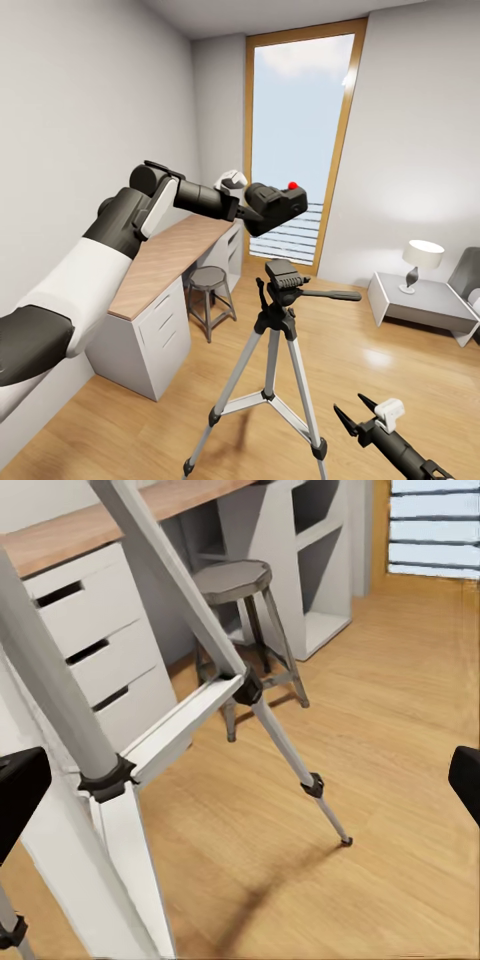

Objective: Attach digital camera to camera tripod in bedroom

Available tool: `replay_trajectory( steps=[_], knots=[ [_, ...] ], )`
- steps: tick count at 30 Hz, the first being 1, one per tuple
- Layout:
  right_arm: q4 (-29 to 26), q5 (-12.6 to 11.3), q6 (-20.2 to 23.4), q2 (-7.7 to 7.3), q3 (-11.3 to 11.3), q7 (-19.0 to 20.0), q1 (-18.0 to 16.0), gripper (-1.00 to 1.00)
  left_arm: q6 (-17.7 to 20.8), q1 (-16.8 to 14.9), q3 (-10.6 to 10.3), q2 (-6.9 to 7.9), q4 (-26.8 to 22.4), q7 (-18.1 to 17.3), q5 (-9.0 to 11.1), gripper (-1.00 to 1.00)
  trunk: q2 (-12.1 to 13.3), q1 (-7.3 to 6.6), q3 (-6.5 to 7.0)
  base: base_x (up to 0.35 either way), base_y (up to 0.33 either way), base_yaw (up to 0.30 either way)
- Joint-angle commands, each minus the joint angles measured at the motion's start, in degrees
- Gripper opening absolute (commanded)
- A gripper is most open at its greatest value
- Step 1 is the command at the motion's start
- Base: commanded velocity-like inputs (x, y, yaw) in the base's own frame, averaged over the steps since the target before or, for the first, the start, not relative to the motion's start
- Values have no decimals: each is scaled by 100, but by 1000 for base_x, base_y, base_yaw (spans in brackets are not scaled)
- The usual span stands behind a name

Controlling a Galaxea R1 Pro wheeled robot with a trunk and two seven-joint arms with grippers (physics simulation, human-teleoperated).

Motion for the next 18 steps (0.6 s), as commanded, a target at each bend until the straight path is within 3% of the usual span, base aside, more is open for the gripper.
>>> replay_trajectory(
  steps=[1, 7, 18],
  knots=[
    [-3, 60, -33, 15, -37, -26, -9, 100, 16, -6, -12, 5, 1, -44, -1, -100, -14, 4, -13, 0, 0, 0],
    [-3, 59, -53, 80, -35, -175, -9, 100, 16, 6, -25, 6, 9, -297, -1, -100, -14, 4, -13, 0, 0, 0],
    [-3, 57, -57, 91, -35, -169, -9, 100, 16, 2, -180, 11, 46, -353, -1, -100, -14, 4, -13, 0, 0, 0]
  ],
)
